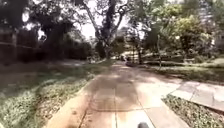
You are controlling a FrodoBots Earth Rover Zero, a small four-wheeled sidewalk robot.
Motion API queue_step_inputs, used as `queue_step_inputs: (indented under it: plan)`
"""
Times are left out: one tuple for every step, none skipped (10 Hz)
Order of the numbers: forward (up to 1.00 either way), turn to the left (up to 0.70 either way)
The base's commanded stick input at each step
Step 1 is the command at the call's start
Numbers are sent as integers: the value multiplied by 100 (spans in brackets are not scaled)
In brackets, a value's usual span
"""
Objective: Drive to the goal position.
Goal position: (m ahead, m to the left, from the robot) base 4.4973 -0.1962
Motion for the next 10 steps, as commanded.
queue_step_inputs:
  plan:
    - [70,0]
    - [70,0]
    - [70,0]
    - [70,0]
    - [70,0]
    - [70,0]
    - [70,0]
    - [70,0]
    - [70,0]
    - [70,0]
